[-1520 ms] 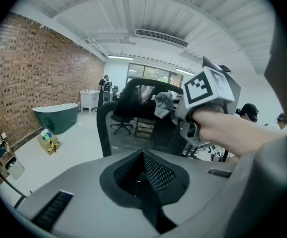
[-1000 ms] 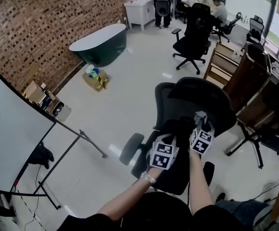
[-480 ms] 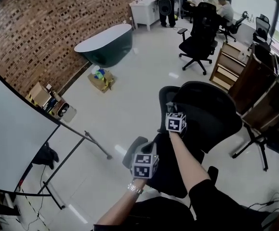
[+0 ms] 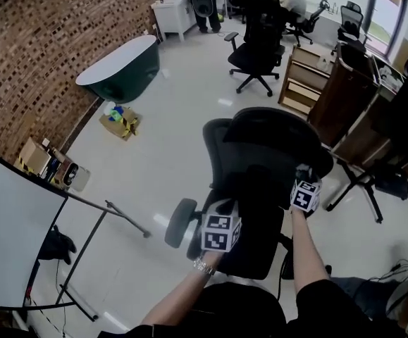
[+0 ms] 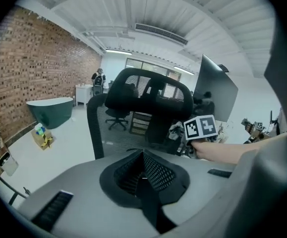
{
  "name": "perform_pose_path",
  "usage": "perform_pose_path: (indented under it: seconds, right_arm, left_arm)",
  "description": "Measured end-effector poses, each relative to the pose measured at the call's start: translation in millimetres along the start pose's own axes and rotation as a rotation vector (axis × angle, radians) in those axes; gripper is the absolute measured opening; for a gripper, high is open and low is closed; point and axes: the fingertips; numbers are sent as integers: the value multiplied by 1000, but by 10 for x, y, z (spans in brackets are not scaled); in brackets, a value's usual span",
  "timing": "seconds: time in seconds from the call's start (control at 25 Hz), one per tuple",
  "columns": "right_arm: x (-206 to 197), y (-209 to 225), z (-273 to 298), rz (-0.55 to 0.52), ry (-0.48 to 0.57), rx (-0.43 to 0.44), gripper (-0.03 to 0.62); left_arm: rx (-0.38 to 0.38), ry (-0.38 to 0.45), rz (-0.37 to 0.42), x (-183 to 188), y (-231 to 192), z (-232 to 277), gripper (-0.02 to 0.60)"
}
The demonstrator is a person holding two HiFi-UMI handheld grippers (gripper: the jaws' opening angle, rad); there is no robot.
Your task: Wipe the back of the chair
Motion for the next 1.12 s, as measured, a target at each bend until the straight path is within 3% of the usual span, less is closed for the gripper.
perform_pose_path:
  seconds: [0.12, 0.24, 0.36, 0.6, 0.72, 0.92, 1.0, 1.12]
  right_arm:
    - [-105, 491, -64, 31, -27, -66, 40]
    - [-206, 472, -100, 57, -52, -79, 40]
    - [-124, -462, -181, 45, -23, 105, 40]
    - [-257, -2847, -67, -129, -54, 456, 41]
    - [-49, -3599, -93, -210, -42, 585, 41]
    - [-57, -3315, 138, -269, -71, 534, 41]
    - [-105, -2952, 152, -246, -70, 503, 41]
    - [-233, -2174, 162, -167, -81, 383, 41]
  left_arm:
    - [-11, -10, -5, -62, 38, 12, 3]
    - [18, -15, -15, -115, -49, -56, 3]
    - [68, -16, -27, -169, -229, -166, 3]
    - [194, -30, -34, -226, -643, -540, 3]
    - [251, -33, -45, -254, -835, -683, 3]
    - [289, -37, -57, -277, -1016, -689, 3]
    - [264, -39, -55, -261, -988, -574, 3]
    - [189, -40, -38, -185, -820, -339, 3]
Point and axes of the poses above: the fingertips, and each gripper's own axes: z forward along the fingers, y to its right, x out of its top, and after that the axes turned 1 degree about -y, right-handed
